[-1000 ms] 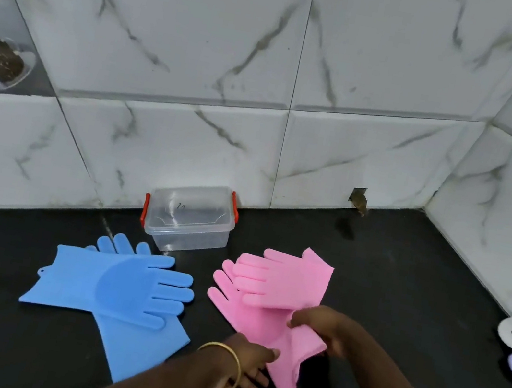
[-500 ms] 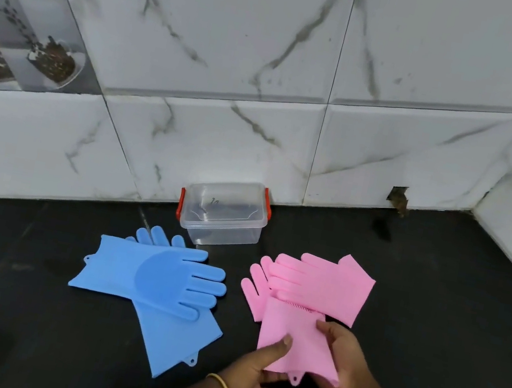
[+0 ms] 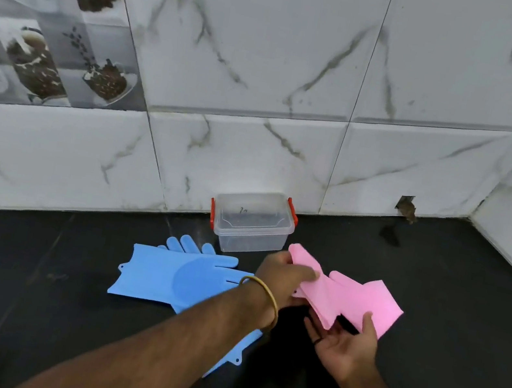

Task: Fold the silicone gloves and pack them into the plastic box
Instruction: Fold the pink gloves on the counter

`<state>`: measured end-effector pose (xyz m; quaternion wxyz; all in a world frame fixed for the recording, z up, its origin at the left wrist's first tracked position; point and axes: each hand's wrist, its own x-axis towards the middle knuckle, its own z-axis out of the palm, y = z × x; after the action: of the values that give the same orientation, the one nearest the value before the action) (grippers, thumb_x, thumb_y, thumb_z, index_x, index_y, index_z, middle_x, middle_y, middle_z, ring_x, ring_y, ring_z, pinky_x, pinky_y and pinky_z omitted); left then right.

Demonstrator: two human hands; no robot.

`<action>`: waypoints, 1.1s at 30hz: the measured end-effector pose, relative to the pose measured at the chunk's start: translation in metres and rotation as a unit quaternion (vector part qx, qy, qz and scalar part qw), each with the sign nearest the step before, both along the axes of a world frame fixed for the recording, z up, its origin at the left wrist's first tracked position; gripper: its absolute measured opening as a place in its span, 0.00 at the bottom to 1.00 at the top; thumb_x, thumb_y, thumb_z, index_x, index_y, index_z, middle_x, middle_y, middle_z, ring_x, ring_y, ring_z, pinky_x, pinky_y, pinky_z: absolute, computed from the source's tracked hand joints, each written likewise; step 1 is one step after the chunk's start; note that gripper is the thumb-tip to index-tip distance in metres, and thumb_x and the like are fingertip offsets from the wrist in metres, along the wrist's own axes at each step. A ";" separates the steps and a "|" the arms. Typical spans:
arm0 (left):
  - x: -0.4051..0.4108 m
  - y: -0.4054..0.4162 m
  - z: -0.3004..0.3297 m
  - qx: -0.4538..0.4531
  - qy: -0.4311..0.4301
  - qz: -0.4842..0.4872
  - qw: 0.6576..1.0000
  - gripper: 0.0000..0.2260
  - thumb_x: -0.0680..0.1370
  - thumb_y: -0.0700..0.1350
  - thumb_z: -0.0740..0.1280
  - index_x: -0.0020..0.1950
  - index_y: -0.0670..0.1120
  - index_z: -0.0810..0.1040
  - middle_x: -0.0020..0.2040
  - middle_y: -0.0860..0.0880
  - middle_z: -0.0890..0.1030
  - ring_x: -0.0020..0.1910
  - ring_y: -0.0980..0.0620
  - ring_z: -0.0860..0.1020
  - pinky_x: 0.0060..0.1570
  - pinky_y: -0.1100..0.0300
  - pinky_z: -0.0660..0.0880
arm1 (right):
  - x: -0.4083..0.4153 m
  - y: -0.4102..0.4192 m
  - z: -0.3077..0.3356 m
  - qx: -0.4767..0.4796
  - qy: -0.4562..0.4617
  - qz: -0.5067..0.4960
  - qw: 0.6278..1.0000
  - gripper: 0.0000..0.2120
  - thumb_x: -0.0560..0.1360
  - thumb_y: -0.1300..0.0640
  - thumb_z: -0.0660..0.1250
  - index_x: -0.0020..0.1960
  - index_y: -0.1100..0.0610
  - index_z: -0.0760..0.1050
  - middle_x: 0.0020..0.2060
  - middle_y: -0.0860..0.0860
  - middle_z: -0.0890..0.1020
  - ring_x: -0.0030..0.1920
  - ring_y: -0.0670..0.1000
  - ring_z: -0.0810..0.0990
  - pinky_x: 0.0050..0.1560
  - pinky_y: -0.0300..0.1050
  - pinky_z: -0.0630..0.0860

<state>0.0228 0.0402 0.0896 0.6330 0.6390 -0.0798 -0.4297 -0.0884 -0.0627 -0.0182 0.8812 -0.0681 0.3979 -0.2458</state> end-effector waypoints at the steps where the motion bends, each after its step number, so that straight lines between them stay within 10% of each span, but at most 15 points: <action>1: 0.003 -0.002 0.006 0.002 -0.012 -0.002 1.000 0.13 0.73 0.36 0.70 0.57 0.40 0.79 0.54 0.38 0.82 0.52 0.39 0.82 0.54 0.43 0.80 | 0.006 -0.007 0.005 -0.013 0.015 -0.001 1.000 0.29 0.75 0.38 0.63 0.63 0.62 0.72 0.59 0.62 0.80 0.59 0.62 0.79 0.59 0.61 0.75; 4: 0.007 -0.004 0.020 -0.016 -0.039 -0.003 0.999 0.18 0.68 0.40 0.70 0.58 0.41 0.79 0.53 0.39 0.83 0.53 0.39 0.81 0.56 0.41 0.79 | 0.023 -0.024 0.016 -0.035 0.027 -0.011 0.999 0.24 0.77 0.45 0.63 0.65 0.62 0.72 0.55 0.61 0.82 0.54 0.61 0.81 0.49 0.59 0.78; 11: 0.018 -0.011 0.065 -0.050 -0.120 0.011 0.991 0.05 0.74 0.42 0.68 0.48 0.46 0.79 0.49 0.42 0.82 0.49 0.41 0.81 0.45 0.46 0.82 | 0.024 0.028 0.026 -0.031 0.050 0.012 0.998 0.33 0.73 0.32 0.62 0.64 0.57 0.72 0.59 0.57 0.80 0.63 0.62 0.77 0.67 0.63 0.69; 15: 0.018 -0.017 0.085 -0.053 -0.146 -0.016 0.988 0.04 0.77 0.41 0.67 0.51 0.47 0.79 0.46 0.45 0.82 0.45 0.45 0.82 0.34 0.56 0.80 | 0.004 0.109 0.033 -0.120 0.223 0.017 0.967 0.10 0.80 0.48 0.62 0.59 0.51 0.73 0.62 0.53 0.78 0.61 0.54 0.76 0.59 0.58 0.72; 22: -0.002 -0.017 0.109 -0.077 -0.158 -0.031 0.984 0.03 0.78 0.41 0.66 0.45 0.46 0.79 0.44 0.43 0.81 0.42 0.44 0.79 0.38 0.56 0.76 | 0.018 0.137 0.073 -0.241 0.005 0.262 0.934 0.09 0.73 0.48 0.69 0.51 0.46 0.84 0.51 0.48 0.86 0.51 0.53 0.86 0.56 0.57 0.79; 27: 0.009 0.024 0.099 -0.109 -0.085 -0.011 0.990 0.08 0.79 0.35 0.64 0.56 0.38 0.79 0.51 0.39 0.82 0.48 0.42 0.81 0.53 0.47 0.78 | 0.028 0.051 0.079 -0.121 -0.023 0.073 0.990 0.12 0.82 0.56 0.54 0.58 0.58 0.74 0.61 0.58 0.78 0.61 0.62 0.77 0.70 0.61 0.67; 33: 0.022 0.098 0.016 -0.053 0.028 -0.039 0.997 0.12 0.80 0.36 0.63 0.62 0.41 0.77 0.57 0.40 0.83 0.57 0.40 0.81 0.58 0.39 0.76 | 0.012 0.014 0.073 -0.064 0.072 -0.209 0.973 0.05 0.78 0.60 0.60 0.43 0.55 0.69 0.39 0.50 0.74 0.39 0.51 0.75 0.42 0.39 0.73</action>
<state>0.0452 0.1378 0.1055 0.6506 0.5887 -0.1092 -0.4671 -0.0763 -0.0487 0.0546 0.7735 -0.0576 0.4489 -0.4438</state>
